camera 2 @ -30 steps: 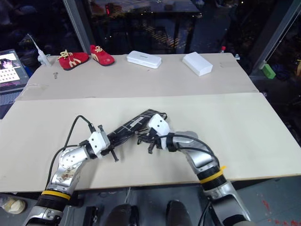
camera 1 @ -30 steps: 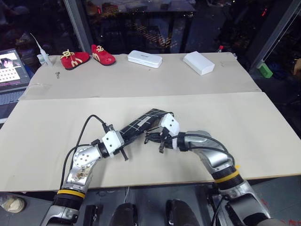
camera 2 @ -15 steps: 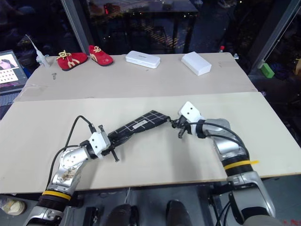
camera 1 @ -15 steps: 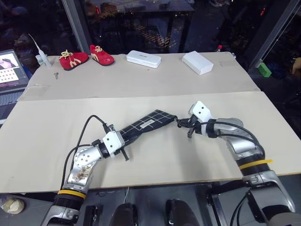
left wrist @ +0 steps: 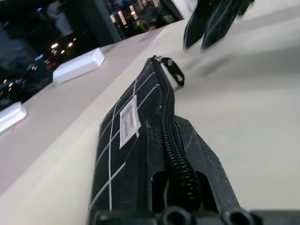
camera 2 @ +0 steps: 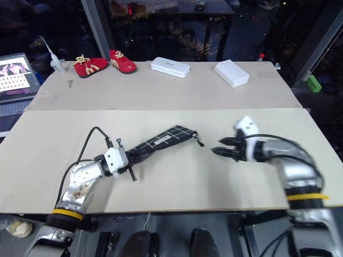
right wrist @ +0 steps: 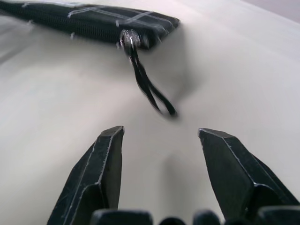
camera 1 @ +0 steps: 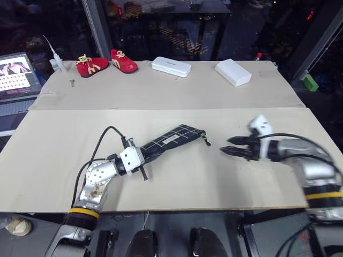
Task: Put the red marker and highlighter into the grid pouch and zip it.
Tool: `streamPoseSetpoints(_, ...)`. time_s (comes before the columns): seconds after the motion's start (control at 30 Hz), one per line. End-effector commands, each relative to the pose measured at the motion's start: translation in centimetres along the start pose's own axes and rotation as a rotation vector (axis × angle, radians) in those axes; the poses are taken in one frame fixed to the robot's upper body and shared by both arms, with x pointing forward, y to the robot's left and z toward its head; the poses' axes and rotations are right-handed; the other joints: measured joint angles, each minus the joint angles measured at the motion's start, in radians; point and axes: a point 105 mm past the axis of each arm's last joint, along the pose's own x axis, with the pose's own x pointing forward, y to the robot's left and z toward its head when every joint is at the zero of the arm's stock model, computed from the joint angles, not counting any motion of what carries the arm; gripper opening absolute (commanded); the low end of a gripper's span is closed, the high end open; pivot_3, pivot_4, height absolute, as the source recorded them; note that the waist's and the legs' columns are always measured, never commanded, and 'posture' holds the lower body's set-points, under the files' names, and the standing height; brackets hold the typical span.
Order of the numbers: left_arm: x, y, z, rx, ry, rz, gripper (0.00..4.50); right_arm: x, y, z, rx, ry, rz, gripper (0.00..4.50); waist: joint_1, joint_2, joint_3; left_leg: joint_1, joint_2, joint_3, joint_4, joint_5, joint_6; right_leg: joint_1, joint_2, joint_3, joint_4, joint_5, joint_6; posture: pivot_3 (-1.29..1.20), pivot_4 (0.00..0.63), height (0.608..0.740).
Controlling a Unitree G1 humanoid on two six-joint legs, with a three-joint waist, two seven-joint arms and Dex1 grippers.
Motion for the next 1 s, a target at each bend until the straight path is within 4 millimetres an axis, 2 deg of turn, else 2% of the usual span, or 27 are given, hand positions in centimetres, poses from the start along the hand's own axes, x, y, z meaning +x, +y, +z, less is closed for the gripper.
streamPoseSetpoints(0.03,0.6,0.1,1.4,0.050,-0.077,-0.082,0.00,-1.2,1.5,0.3,-0.025,-0.034,0.054,2.88,-0.004,0.000,0.000,0.000,0.000,0.000,0.000,0.000,0.000,0.000,0.000,0.000,0.000,0.000,0.000,0.00,0.150,0.740)
streamPoseSetpoints(0.13,0.7,-0.1,1.1,0.071,-0.070,-0.165,0.00,-1.1,2.0,-0.8,-0.002,-0.024,0.036,2.88,-0.008,0.000,0.000,0.001,0.000,0.000,0.000,0.000,0.000,0.000,0.000,0.003,0.000,0.000,0.000,0.00,0.150,0.740)
streamPoseSetpoints(0.33,0.3,-0.3,-0.1,0.093,-0.056,-0.229,0.00,0.0,2.9,-1.6,0.011,-0.020,0.033,2.88,-0.010,0.000,0.000,0.002,0.000,-0.001,0.001,0.000,0.000,0.002,0.000,0.004,-0.002,0.000,0.001,0.00,0.150,0.740)
streamPoseSetpoints(0.4,0.1,-0.5,-0.4,0.049,-0.066,-0.245,0.77,0.3,2.9,-1.9,0.016,-0.010,0.023,2.92,-0.008,0.000,0.000,0.001,0.000,-0.001,0.001,0.000,0.000,0.001,0.000,0.003,-0.003,0.000,0.001,0.00,0.150,0.740)
streamPoseSetpoints(0.43,-0.1,-0.6,-0.5,0.012,-0.076,-0.253,0.92,0.3,2.9,-1.9,0.016,-0.009,0.021,2.92,-0.007,0.000,0.000,0.000,0.000,-0.001,0.001,0.000,0.001,0.001,0.000,0.003,-0.003,0.000,0.001,0.00,0.150,0.740)
streamPoseSetpoints(0.53,-0.2,0.2,0.4,-0.017,-0.122,-0.183,1.97,0.4,2.8,-1.9,0.021,-0.011,0.019,2.92,-0.005,0.000,0.000,-0.001,0.000,-0.001,0.002,-0.001,0.002,0.001,0.000,0.003,-0.005,0.001,0.002,0.00,0.150,0.740)
streamPoseSetpoints(0.67,-1.0,0.4,0.4,-0.126,-0.078,-0.121,3.48,0.3,2.2,-1.8,0.023,-0.009,0.007,2.92,-0.006,0.000,0.000,0.000,-0.001,-0.001,0.002,-0.001,0.002,0.002,0.000,0.003,-0.005,0.001,0.003,0.00,0.150,0.740)
streamPoseSetpoints(0.73,-1.8,0.9,0.9,-0.288,-0.079,-0.054,3.48,0.1,1.7,-1.8,0.021,-0.009,-0.008,2.92,-0.009,0.000,0.000,0.000,0.000,-0.001,0.002,-0.001,0.002,0.002,0.000,0.004,-0.005,0.001,0.003,0.00,0.150,0.740)
streamPoseSetpoints(0.8,-3.2,1.9,0.7,-0.511,-0.049,0.078,3.48,-0.2,1.0,-1.8,0.026,-0.010,-0.025,2.92,-0.015,0.000,0.000,0.000,0.001,-0.002,0.002,-0.001,0.002,0.002,0.000,0.004,-0.005,0.001,0.003,0.00,0.150,0.740)
streamPoseSetpoints(0.83,-4.4,2.3,0.0,-0.564,0.008,0.177,3.48,-0.4,0.6,-1.8,0.030,-0.015,-0.037,2.92,-0.016,0.000,0.000,0.000,0.002,-0.002,0.002,-0.001,0.002,0.002,0.000,0.004,-0.004,0.001,0.003,0.00,0.150,0.740)
streamPoseSetpoints(0.9,-6.3,2.9,-0.9,-0.586,0.108,0.335,3.48,-0.7,0.0,-1.8,0.037,-0.029,-0.051,2.92,-0.021,0.000,0.000,0.001,0.002,-0.003,0.002,-0.001,0.002,0.002,0.000,0.004,-0.004,0.001,0.003,0.00,0.150,0.740)
streamPoseSetpoints(1.0,-11.0,3.4,-2.1,-0.621,0.231,0.580,3.48,-1.0,-1.0,-1.3,0.051,-0.102,-0.085,2.92,-0.026,0.000,0.000,0.002,0.002,-0.003,0.002,-0.001,0.002,0.002,0.000,0.005,-0.004,0.001,0.003,0.00,0.150,0.740)
